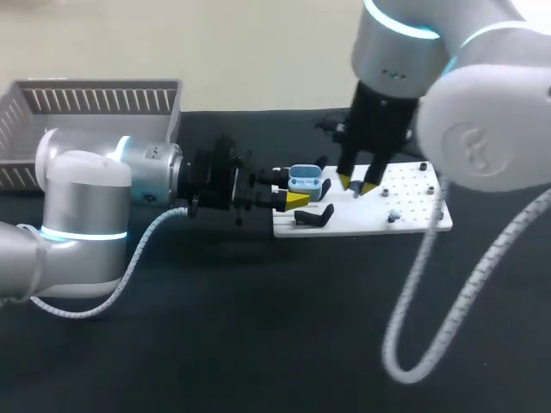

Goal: Pick up each earbud case from the left stands, insert the matching earbuds, close the lid, and place the case in the box.

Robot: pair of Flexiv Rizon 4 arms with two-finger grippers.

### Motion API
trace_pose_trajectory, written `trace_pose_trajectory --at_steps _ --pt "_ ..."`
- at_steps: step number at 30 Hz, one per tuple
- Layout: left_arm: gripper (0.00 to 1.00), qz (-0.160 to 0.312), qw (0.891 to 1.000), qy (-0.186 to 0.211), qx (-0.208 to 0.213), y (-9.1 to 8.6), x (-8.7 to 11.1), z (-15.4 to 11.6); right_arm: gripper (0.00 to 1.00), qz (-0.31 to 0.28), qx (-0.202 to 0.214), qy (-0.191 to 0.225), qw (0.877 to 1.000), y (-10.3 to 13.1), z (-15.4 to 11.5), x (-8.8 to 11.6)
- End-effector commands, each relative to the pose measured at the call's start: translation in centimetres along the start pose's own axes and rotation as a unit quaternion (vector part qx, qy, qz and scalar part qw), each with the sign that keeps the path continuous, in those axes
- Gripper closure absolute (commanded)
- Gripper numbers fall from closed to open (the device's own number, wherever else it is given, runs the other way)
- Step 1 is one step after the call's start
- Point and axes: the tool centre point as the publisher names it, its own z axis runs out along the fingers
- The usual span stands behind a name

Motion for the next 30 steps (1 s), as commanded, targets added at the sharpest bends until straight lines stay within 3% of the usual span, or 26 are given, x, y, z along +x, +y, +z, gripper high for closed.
trace_pose_trajectory --at_steps 1,9,15,30 --pt "1.00 0.002 1.000 -0.002 -0.003 -0.2 0.1 0.0 1.00 0.012 0.009 -0.011 1.000 1.2 0.1 -0.2" --pt "1.00 0.002 1.000 -0.002 -0.003 -0.2 0.1 0.0 1.00 0.020 0.033 -0.029 0.999 3.6 -0.4 -0.6" --pt "1.00 0.002 1.000 -0.002 -0.003 -0.2 0.1 0.0 1.00 0.021 0.028 -0.034 0.999 5.4 -0.7 -0.6" --pt "1.00 0.001 1.000 -0.006 -0.002 0.2 0.0 1.7 1.00 0.028 0.018 -0.029 0.999 5.6 -0.9 -0.7"
